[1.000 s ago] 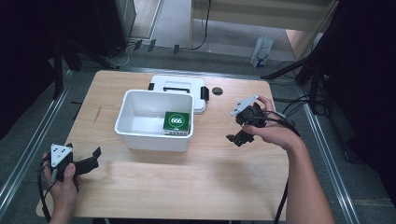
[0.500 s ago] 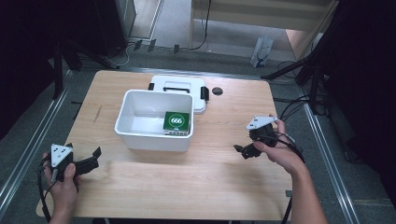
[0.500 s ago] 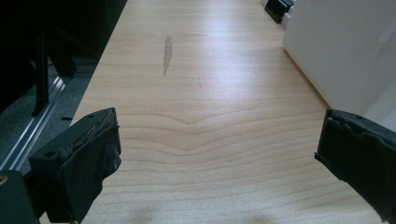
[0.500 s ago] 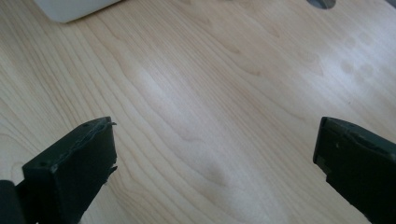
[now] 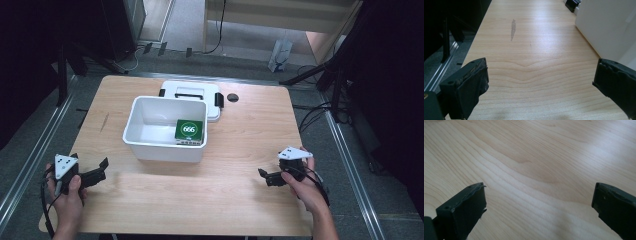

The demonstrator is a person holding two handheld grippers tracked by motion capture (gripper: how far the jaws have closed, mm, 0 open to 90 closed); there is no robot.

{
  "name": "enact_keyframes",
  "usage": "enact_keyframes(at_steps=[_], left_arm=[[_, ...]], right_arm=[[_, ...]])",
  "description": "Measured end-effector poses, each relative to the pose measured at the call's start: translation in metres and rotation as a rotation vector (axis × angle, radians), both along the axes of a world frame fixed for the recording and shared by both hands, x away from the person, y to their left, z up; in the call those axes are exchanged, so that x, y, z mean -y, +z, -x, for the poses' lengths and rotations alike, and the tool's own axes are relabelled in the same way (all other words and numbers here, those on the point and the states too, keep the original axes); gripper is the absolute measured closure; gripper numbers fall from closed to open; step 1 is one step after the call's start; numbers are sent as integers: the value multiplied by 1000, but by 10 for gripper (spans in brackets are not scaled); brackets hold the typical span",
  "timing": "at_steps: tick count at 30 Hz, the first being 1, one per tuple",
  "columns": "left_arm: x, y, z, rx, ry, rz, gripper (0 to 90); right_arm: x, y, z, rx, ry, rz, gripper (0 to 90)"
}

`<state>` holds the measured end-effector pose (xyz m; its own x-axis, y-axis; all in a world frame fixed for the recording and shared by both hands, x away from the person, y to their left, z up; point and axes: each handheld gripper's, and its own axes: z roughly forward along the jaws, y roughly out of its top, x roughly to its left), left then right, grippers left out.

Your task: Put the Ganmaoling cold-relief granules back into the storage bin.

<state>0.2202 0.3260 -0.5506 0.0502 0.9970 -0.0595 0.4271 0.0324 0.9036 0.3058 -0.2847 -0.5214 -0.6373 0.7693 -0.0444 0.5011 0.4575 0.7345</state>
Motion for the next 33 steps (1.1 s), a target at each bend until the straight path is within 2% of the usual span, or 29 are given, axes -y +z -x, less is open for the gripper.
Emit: enact_keyframes(at_steps=[4, 14, 15, 22, 25, 26, 28, 33], left_arm=[[0, 0, 0, 1, -1, -1, 0], [1, 0, 0, 1, 0, -8, 0], [1, 0, 0, -2, -1, -8, 0], [1, 0, 0, -6, -1, -12, 0], [1, 0, 0, -7, 1, -14, 0], [1, 0, 0, -7, 1, -15, 1], [2, 0, -1, -8, 0, -19, 0], [2, 0, -1, -11, -1, -22, 0]], right_arm=[[12, -11, 10, 9, -42, -26, 0], [45, -24, 36, 60, -170, -202, 0], [46, -24, 38, 81, -180, -214, 0], [43, -25, 59, 128, -258, -206, 0], [42, -25, 64, 168, -314, -188, 0], [42, -25, 64, 174, -316, -186, 0], [42, -25, 63, 177, -336, -181, 0], [49, -24, 58, 154, -358, -235, 0]])
